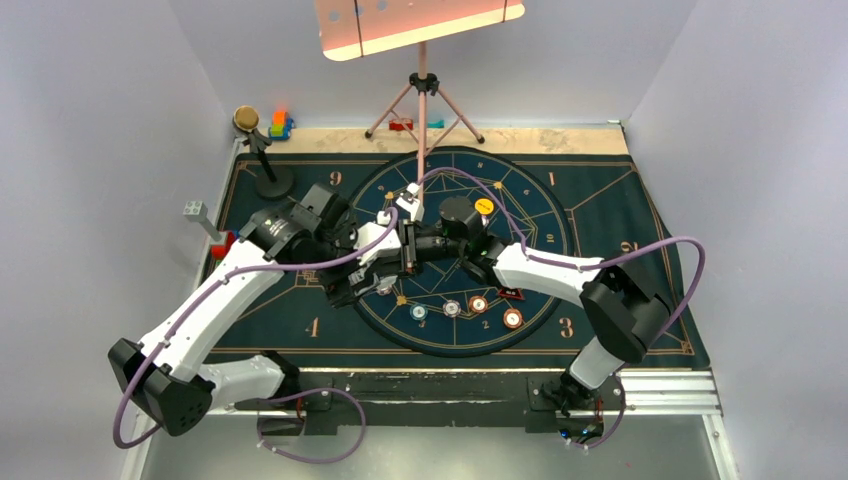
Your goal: Distribute texas hold em gaming equipment
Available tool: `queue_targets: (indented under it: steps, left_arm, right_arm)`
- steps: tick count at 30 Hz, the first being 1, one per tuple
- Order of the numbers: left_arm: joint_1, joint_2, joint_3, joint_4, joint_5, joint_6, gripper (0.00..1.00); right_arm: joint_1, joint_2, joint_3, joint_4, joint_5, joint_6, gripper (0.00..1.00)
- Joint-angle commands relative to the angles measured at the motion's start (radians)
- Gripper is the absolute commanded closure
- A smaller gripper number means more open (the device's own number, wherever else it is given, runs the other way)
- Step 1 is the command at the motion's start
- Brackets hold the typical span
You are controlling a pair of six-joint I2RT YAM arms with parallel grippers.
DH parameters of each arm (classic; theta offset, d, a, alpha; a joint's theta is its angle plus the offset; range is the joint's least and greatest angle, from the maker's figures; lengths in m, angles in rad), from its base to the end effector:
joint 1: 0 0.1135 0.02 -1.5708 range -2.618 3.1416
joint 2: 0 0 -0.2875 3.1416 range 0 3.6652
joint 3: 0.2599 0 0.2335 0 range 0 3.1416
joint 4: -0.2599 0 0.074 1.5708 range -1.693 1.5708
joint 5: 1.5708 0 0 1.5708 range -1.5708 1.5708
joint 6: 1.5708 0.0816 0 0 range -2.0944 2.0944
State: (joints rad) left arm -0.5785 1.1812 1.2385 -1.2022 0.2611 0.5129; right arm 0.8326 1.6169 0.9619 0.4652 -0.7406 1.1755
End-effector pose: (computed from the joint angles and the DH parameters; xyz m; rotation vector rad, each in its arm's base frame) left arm 0.1524 -0.1247 0.3131 1.4676 2.2692 -0.3736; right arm 0.2154 0.3186 0.2855 -0.3119 2.2312 1.9424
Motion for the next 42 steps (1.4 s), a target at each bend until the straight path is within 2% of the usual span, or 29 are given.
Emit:
queue_targets:
  steps: [1, 4, 5, 7, 11, 14, 16, 17, 19, 20, 21, 23, 26, 35, 42]
  left_arm:
    - [0.002, -0.024, -0.034, 0.037, -0.005, 0.03, 0.0]
    - [0.004, -0.037, -0.046, 0.045, 0.001, 0.038, 0.0]
    - [0.005, -0.042, -0.045, 0.046, 0.007, 0.038, 0.05]
    - [0.006, -0.054, -0.037, 0.05, 0.025, 0.035, 0.17]
    - [0.007, -0.067, -0.032, 0.055, 0.03, 0.027, 0.49]
    - [0.008, -0.08, -0.039, 0.058, 0.034, 0.018, 0.66]
    - [0.009, -0.086, -0.044, 0.055, 0.043, 0.009, 0.77]
    - [0.008, -0.092, -0.047, 0.051, 0.046, 0.005, 0.83]
    - [0.009, -0.099, -0.055, 0.045, 0.044, -0.002, 0.97]
    - [0.008, -0.104, -0.06, 0.042, 0.042, -0.004, 1.0]
    - [0.008, -0.109, -0.068, 0.04, 0.041, -0.006, 1.0]
    - [0.009, -0.118, -0.081, 0.035, 0.05, -0.01, 1.0]
    - [0.009, -0.129, -0.092, 0.024, 0.063, -0.011, 1.0]
    - [0.008, -0.137, -0.113, 0.003, 0.064, -0.011, 1.0]
    - [0.009, -0.15, -0.123, 0.001, 0.079, -0.014, 1.0]
  right_arm:
    - [-0.003, -0.01, 0.016, 0.068, -0.037, 0.012, 0.92]
    - [-0.003, -0.009, 0.02, 0.057, -0.034, 0.008, 0.92]
    - [-0.003, -0.007, 0.022, 0.054, -0.032, 0.005, 0.93]
    - [-0.003, -0.001, 0.029, 0.036, -0.031, -0.004, 0.93]
    - [-0.003, 0.003, 0.036, 0.022, -0.025, -0.012, 0.92]
    - [-0.003, 0.002, 0.041, -0.003, -0.021, -0.028, 0.89]
    - [-0.003, 0.002, 0.049, -0.037, -0.025, -0.047, 0.81]
    - [-0.003, 0.0, 0.054, -0.056, -0.025, -0.06, 0.74]
    - [-0.004, -0.008, 0.066, -0.115, -0.019, -0.097, 0.55]
    - [-0.004, -0.015, 0.074, -0.152, -0.008, -0.123, 0.45]
    - [-0.006, -0.023, 0.082, -0.183, 0.001, -0.144, 0.39]
    - [-0.007, -0.038, 0.092, -0.224, 0.009, -0.178, 0.32]
    - [-0.009, -0.047, 0.114, -0.28, 0.018, -0.214, 0.29]
    - [-0.015, -0.054, 0.133, -0.361, 0.035, -0.266, 0.31]
    - [-0.031, -0.064, 0.132, -0.399, 0.039, -0.29, 0.39]
